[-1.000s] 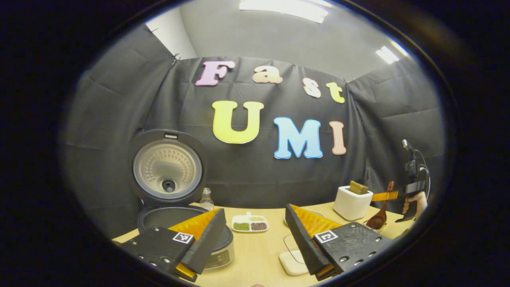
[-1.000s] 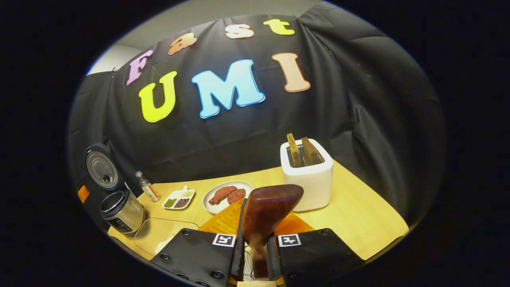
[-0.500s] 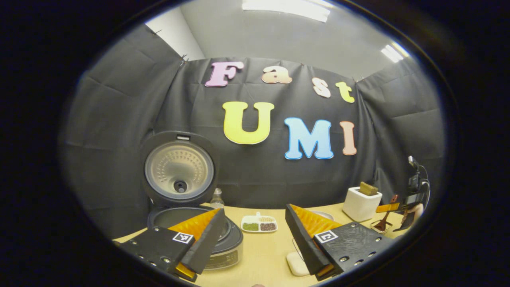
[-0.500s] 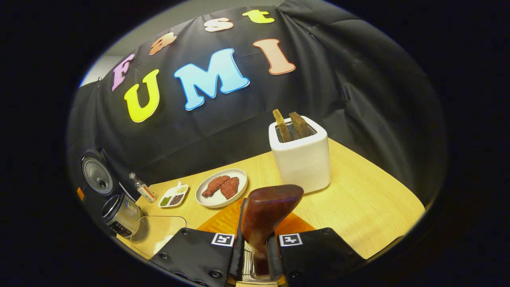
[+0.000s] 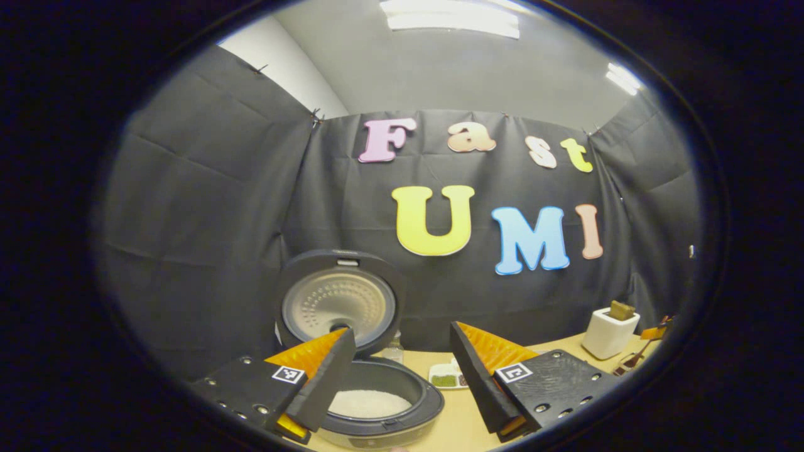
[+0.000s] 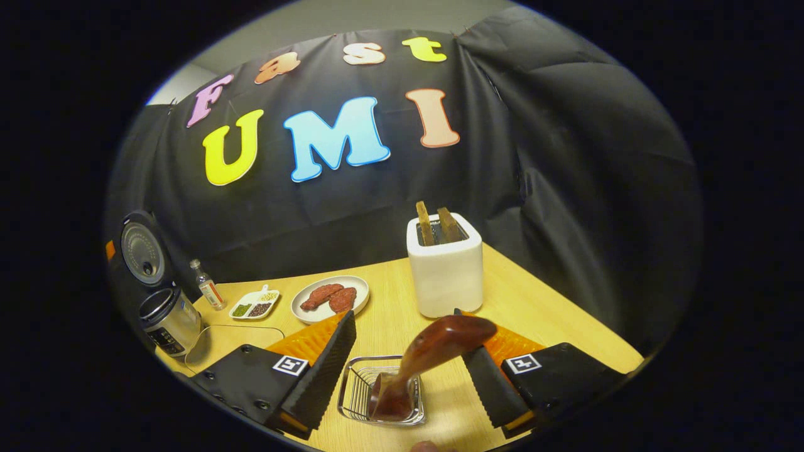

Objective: Close the left gripper, press the button to open the rice cooker; take a wooden spoon from the chopstick holder with the right hand, scoop a spoonful of rice and pour it into the rice cooker, then put the wooden spoon back into the chopstick holder.

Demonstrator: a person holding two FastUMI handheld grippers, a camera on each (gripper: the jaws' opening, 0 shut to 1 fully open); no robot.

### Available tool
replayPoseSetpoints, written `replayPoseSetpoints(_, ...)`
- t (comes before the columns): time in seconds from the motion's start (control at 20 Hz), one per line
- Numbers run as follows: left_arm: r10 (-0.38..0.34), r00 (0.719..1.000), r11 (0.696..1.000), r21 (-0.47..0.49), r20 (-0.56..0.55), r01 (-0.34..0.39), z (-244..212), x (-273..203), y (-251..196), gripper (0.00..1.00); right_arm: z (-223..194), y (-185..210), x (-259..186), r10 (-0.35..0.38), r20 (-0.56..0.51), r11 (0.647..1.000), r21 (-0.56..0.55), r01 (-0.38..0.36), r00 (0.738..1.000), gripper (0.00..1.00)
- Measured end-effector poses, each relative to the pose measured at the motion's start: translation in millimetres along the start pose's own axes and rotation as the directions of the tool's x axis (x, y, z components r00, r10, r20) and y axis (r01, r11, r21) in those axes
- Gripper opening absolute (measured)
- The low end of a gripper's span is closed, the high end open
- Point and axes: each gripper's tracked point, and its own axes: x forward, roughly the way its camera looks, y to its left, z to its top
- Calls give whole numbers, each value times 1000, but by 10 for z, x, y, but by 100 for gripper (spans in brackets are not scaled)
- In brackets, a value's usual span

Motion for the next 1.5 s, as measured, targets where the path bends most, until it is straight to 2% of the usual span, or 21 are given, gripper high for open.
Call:
replayPoseSetpoints(0.15,51,997,998,43,52,-53,361,226,304,94,156,-20,-308,-15,88,995,-100,24,996,98)
replayPoseSetpoints(0.25,70,995,997,39,68,-73,553,417,455,94,245,-13,-486,-23,144,991,-127,42,989,98)
replayPoseSetpoints(0.45,31,1000,999,-19,-1,-31,694,809,504,93,223,144,-703,43,190,990,-137,-17,981,98)
replayPoseSetpoints(0.5,26,1000,999,-20,-4,-26,749,915,504,93,226,130,-724,41,197,990,-142,-13,979,93)
replayPoseSetpoints(0.55,34,999,999,-8,-7,-34,790,1039,547,93,230,114,-753,34,205,989,-147,-4,978,98)
replayPoseSetpoints(0.8,87,996,996,11,-36,-86,884,1653,836,92,241,44,-881,27,235,990,-140,6,972,98)
replayPoseSetpoints(0.9,116,993,992,56,-18,-115,944,1890,969,92,250,-20,-918,15,243,992,-124,16,970,98)
replayPoseSetpoints(1.05,119,991,990,85,-62,-113,771,2062,974,92,208,-122,-928,-6,239,994,-107,33,971,98)
replayPoseSetpoints(1.25,123,983,992,24,-133,-121,482,2241,973,94,150,-161,-923,-9,228,996,-89,31,974,98)
replayPoseSetpoints(1.3,135,980,991,36,-147,-131,418,2243,989,92,137,-160,-921,-5,226,996,-88,25,974,98)
replayPoseSetpoints(1.45,140,973,989,63,-182,-130,411,2188,930,95,123,-133,-874,7,220,998,-69,8,975,98)
replayPoseSetpoints(1.5,139,971,990,67,-195,-128,399,2153,912,95,107,-100,-842,14,215,999,-53,-3,977,93)
